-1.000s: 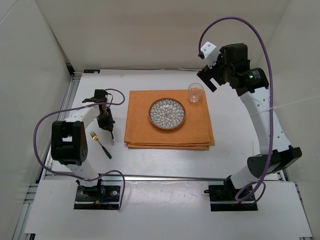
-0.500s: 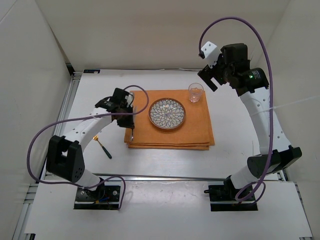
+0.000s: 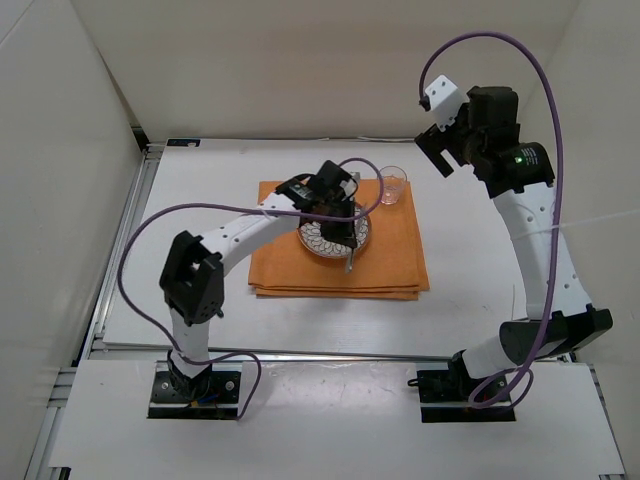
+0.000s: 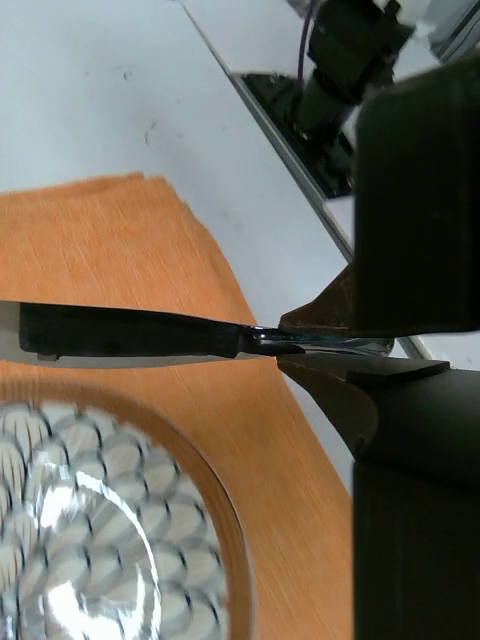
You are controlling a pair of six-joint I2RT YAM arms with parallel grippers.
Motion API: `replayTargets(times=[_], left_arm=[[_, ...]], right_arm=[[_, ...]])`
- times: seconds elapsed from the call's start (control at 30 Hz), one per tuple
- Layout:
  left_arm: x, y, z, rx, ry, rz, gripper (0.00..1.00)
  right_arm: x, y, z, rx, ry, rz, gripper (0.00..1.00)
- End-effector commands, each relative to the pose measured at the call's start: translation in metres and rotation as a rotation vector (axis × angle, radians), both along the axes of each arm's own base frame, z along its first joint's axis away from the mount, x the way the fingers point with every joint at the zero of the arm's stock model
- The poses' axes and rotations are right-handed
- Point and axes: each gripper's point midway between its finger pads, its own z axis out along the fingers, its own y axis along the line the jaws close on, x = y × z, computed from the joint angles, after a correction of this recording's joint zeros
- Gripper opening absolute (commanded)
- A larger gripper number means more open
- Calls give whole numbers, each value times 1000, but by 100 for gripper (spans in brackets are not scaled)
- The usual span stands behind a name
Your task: Set the dinner table for one person
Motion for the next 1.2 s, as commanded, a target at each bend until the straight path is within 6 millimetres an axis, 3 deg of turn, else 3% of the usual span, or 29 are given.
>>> replayTargets(times=[0.0, 0.17, 0.3, 0.5, 0.8, 1.17], left_arm=[[-5, -39, 13, -78, 55, 25, 10], [10, -79, -3, -97, 84, 56, 10], [28, -92, -11, -102, 69, 92, 10], [36, -103, -40, -98, 114, 133, 10], [42, -138, -49, -150, 89, 111, 10], [47, -133, -83, -92, 93, 141, 10]], right_arm=[[-1, -8, 27, 1, -96, -23, 100], [-1, -10, 27, -11, -98, -27, 100], [-1, -13, 27, -4, -97, -40, 100], [0, -13, 41, 14, -118, -46, 100], [0, -15, 44, 24, -121, -70, 100], [-8, -16, 46, 57, -118, -85, 100]])
